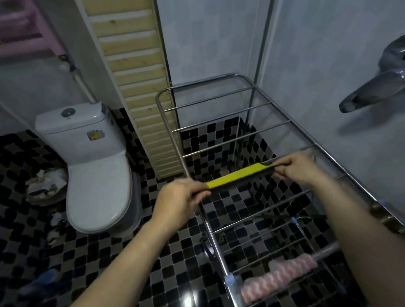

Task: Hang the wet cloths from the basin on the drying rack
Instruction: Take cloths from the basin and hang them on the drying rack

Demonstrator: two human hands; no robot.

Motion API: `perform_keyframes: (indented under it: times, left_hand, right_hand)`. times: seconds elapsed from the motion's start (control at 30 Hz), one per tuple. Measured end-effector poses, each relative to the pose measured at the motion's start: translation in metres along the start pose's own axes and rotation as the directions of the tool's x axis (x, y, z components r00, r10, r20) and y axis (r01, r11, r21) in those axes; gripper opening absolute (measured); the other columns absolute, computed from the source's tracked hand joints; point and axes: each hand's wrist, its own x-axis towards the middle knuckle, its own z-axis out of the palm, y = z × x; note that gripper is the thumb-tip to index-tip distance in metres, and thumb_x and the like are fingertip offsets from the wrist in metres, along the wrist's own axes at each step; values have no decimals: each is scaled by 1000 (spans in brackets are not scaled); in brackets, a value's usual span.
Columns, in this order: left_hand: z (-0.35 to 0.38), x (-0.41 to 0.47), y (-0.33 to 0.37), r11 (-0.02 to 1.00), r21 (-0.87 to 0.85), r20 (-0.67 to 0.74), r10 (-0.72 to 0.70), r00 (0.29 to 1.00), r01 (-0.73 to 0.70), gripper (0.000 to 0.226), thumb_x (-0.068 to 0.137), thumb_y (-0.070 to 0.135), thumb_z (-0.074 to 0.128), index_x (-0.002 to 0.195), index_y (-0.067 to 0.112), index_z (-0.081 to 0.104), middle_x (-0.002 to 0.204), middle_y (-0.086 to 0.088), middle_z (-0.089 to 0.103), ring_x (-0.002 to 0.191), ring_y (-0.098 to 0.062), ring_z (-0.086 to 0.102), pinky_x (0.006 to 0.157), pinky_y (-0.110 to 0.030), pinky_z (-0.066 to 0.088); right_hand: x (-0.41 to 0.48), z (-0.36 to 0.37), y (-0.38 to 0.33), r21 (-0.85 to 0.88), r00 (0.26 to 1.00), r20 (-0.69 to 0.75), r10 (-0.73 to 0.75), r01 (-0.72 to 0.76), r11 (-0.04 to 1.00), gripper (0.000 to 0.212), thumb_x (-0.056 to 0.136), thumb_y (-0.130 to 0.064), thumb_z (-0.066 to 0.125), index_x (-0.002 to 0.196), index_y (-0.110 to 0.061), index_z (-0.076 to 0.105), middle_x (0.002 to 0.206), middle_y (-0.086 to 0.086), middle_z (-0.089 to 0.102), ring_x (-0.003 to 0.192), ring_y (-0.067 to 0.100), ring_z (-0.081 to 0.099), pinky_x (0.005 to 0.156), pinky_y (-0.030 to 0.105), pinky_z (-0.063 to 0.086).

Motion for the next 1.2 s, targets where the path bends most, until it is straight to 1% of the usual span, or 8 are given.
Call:
perform_keyframes:
  times: [0.07,0.23,0.47,0.57,0.63,0.8,1.0,1.2]
  left_hand:
    - [19,-15,-5,998,24,114,53,992,-57,15,87,33,67,98,28,74,85,8,71,80,-13,65,68,-29,53]
    - [39,-25,-6,998,-13,302,66,951,-65,22,92,42,57,106,31,71,101,12,70,93,-6,62,81,-28,51]
    - [43,-8,-9,993,-67,326,-72,943,99,29,96,43,48,110,29,69,104,10,69,93,-6,62,85,-31,52]
    - [46,2,-12,978,-7,178,-205,962,210,25,95,38,53,112,28,67,107,8,66,94,-7,60,82,-27,51]
    - [49,11,-15,946,33,82,-325,942,323,25,93,38,56,113,28,65,102,9,59,88,-7,56,72,-23,49]
    - [56,24,-18,901,94,82,-431,899,424,27,93,37,58,116,25,66,96,10,51,81,-8,53,64,-23,45]
    - [55,29,-28,891,81,46,-451,891,446,21,92,31,60,106,21,72,100,6,61,91,-13,59,75,-27,48]
    - [47,28,-30,880,96,77,-473,878,466,25,93,40,57,110,25,69,100,5,55,89,-13,56,72,-28,49]
  right_hand:
    - [-3,8,20,-162,996,93,11,4,987,19,91,-3,59,95,-12,74,72,7,67,65,15,56,62,26,44]
    - [-3,19,31,-414,986,167,-6,76,907,19,90,-8,63,102,-16,76,83,0,70,75,12,60,65,23,44]
    - [12,22,38,-652,967,213,144,31,757,24,86,-8,60,99,-18,77,96,-1,71,87,20,65,76,30,54]
    - [13,21,36,-515,971,196,136,-16,857,31,88,-1,56,106,-21,70,101,-2,60,91,18,59,76,28,46]
    - [20,24,36,-209,993,65,94,-78,975,24,89,-4,58,104,-21,65,103,2,60,93,18,58,79,29,45]
    - [37,47,26,235,970,-176,165,-122,964,17,84,-25,71,93,-19,58,97,5,63,91,24,60,74,32,48]
    - [43,64,21,347,914,-328,239,-118,930,22,78,-23,78,85,-17,59,91,5,67,89,24,63,78,33,51]
    - [45,56,19,176,920,-380,99,-33,984,17,83,-22,73,91,-18,59,75,-8,57,80,20,60,78,34,51]
